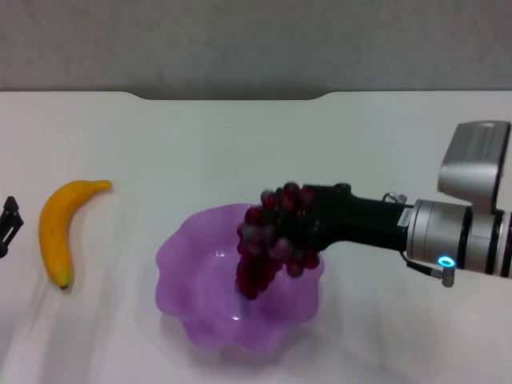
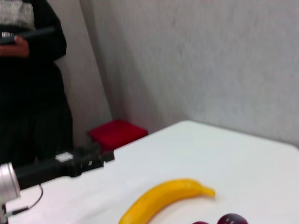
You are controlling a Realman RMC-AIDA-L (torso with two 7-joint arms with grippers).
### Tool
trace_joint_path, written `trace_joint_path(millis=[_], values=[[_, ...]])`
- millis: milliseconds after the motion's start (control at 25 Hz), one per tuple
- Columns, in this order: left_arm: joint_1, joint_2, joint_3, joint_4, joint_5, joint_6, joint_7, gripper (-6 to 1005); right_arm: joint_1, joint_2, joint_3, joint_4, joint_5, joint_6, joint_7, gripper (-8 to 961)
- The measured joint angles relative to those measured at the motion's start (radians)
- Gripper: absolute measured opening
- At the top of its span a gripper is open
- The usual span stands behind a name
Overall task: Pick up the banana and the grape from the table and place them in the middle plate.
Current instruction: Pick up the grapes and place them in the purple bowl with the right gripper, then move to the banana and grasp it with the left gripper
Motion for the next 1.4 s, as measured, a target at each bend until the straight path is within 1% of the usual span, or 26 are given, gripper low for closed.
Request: trace_joint_path(millis=[240, 480, 800, 1040, 1280, 1400], values=[[-0.003, 0.0, 0.003, -0.001, 0.0, 0.0, 0.003, 875, 0.011, 0.001, -0.001, 0.031, -0.046, 0.005, 0.043, 449], [-0.001, 0.0, 0.002, -0.001, 0.0, 0.001, 0.003, 875, 0.009, 0.0, 0.004, 0.033, -0.051, 0.009, 0.064, 447], [-0.001, 0.0, 0.003, -0.001, 0.0, 0.003, 0.003, 875, 0.012, 0.003, -0.004, 0.034, -0.053, 0.067, 0.077, 569], [-0.001, 0.0, 0.002, -0.001, 0.0, 0.003, 0.003, 874, 0.013, 0.002, -0.004, 0.035, -0.054, 0.082, 0.092, 803], [-0.002, 0.0, 0.001, -0.001, 0.0, 0.003, 0.002, 874, 0.029, 0.001, -0.003, 0.033, -0.054, 0.086, 0.092, 810], [-0.003, 0.0, 0.001, -0.001, 0.0, 0.003, 0.002, 874, 0.037, 0.0, 0.014, 0.014, -0.054, 0.087, 0.089, 813]])
